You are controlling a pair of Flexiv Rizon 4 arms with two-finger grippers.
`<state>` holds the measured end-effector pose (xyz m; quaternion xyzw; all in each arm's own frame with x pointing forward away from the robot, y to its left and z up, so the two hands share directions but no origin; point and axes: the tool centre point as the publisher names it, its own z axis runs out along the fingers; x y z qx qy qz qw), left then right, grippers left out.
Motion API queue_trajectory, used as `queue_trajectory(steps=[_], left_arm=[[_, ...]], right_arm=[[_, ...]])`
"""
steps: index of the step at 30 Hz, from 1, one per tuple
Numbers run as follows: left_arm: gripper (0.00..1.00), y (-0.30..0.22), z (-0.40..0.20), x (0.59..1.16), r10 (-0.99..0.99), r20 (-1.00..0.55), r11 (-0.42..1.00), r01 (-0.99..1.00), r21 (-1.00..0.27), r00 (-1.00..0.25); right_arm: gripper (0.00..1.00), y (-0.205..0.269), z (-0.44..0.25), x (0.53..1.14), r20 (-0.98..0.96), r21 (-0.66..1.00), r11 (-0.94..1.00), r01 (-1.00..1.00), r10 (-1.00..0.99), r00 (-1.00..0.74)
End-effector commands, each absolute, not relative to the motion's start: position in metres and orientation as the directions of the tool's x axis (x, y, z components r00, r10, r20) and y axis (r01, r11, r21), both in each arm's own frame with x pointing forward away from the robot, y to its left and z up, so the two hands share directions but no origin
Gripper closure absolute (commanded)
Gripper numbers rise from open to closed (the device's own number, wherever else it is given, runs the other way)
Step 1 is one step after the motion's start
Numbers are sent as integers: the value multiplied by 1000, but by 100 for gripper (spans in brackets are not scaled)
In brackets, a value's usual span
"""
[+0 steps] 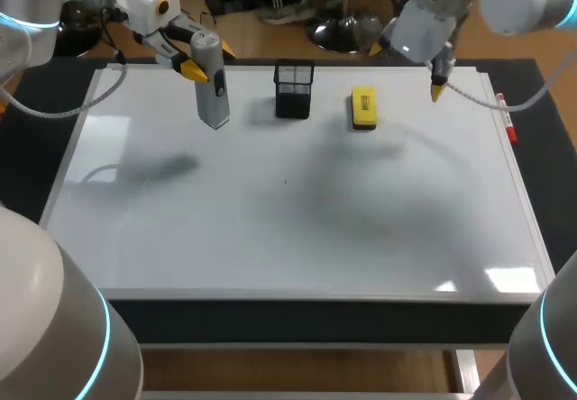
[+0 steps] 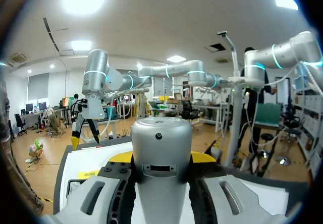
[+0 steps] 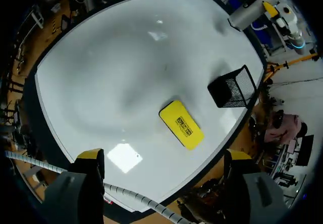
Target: Pick up the inspection probe, press it on each red-marked spot on the whiteboard one by one, put down the probe, pick up the eraser, and wipe off all the red marks.
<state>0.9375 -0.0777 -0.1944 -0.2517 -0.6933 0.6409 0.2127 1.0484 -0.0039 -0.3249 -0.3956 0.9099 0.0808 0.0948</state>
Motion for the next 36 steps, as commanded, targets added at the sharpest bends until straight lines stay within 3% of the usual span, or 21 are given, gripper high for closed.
queue_trajectory(steps=[1,7,22,36], left_arm=[[100,-77,-194,939,625,-28,50,76,-996,-780],[100,-77,-194,939,625,-28,50,76,-996,-780],[100,-77,-194,939,625,-28,50,76,-996,-780],[100,-77,-194,939,625,-28,50,76,-996,-780]], right_arm=[[0,-18,-311,1042,-338,159,773,-614,-542,-769],[0,-22,-295,1044,-259,220,837,-500,-444,-858],[0,-32,-262,1036,-305,329,888,-320,-221,-926],[0,-33,-261,1036,-308,331,888,-320,-219,-926]])
